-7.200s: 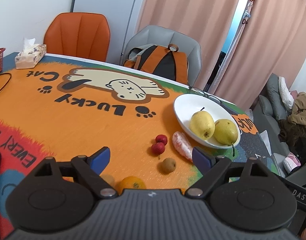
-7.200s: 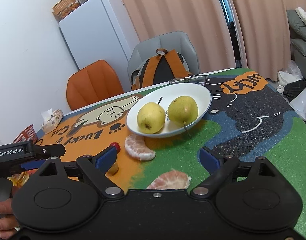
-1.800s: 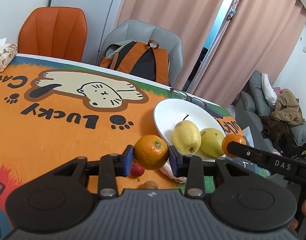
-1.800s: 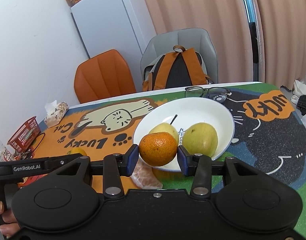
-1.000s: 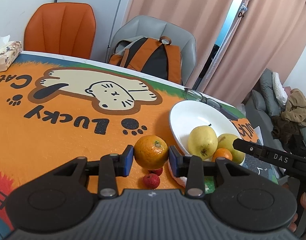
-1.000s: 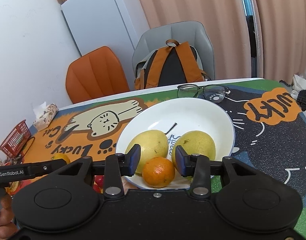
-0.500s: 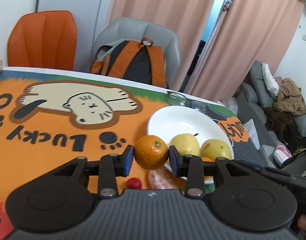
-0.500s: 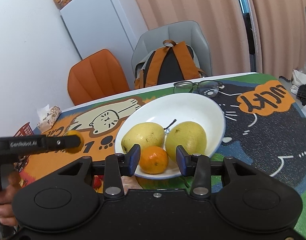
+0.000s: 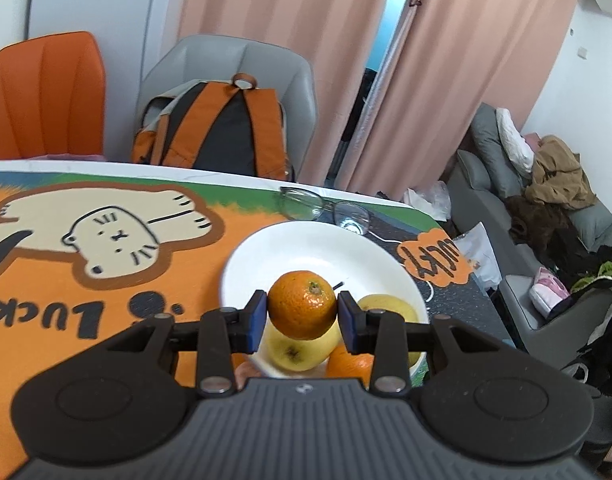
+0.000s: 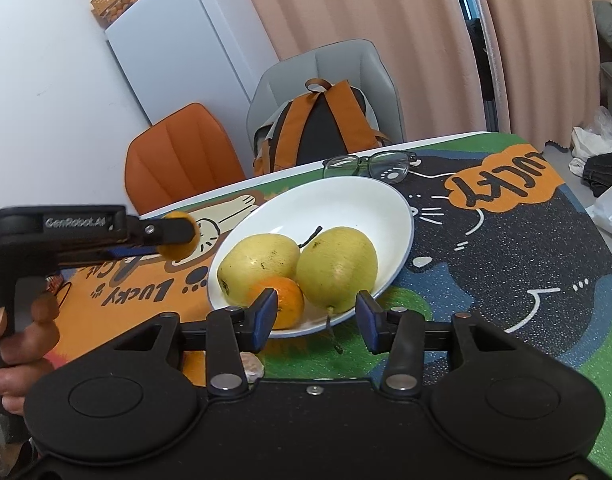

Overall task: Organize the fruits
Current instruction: 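Lower left tool's orange into the white bowl and open while right tool withdraws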

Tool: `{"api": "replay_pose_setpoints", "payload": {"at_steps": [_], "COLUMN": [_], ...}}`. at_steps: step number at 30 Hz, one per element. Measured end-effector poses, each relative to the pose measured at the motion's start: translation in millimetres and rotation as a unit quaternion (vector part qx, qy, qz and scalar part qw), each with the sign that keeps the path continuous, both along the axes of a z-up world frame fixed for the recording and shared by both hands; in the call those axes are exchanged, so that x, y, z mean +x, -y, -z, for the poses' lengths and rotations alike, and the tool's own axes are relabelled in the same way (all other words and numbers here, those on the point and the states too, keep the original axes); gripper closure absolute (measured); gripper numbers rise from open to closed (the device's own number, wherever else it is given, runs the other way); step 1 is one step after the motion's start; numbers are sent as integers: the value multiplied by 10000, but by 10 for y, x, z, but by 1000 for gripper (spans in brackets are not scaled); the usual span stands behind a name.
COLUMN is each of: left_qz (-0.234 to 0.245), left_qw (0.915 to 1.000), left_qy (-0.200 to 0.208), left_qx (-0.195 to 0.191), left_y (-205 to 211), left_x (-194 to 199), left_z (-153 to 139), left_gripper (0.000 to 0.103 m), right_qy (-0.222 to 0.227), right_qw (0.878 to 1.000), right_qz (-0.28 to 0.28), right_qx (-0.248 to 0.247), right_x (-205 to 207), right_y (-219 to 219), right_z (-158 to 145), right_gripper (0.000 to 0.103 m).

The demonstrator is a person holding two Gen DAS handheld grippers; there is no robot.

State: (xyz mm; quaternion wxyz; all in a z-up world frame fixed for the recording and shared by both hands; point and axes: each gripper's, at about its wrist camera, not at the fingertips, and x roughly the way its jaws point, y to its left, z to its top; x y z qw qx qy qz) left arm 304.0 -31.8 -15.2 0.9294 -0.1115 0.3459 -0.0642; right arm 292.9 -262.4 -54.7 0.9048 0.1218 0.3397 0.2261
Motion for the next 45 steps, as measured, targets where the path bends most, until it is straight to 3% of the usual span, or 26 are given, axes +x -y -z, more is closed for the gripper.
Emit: {"api": "replay_pose_setpoints", "payload": {"at_steps": [13,20,24,34,43,45], "left_qz": [241,275,173,14,-149,-172], "left_qw": [9996,9991,9984,9987,9989,9988], "left_qy": [-32,-271,-319,-371,-306,-315], "left_qx": [122,193,431,340,311,340], "left_y": [369,458,499,351,180,149], "left_x": [352,536,552,404,156,88], "left_z": [17,158,186,168,66,51], "left_gripper": [66,66,62,61,44,35], "right_qy": [-106,-190,-215,-229,-183,-160], "right_qw": [9998,9996,9996,9995,9995,9996], "right_qz": [188,189,169,194,221,198], "right_qx": [55,111,110,134,108,100], "right_x": [53,81,101,81,-15,-42], "right_y": [242,297,297,281,270,250], "right_z": [92,143,159,154,97,78], "right_gripper": [58,58,57,53,50,48]}}
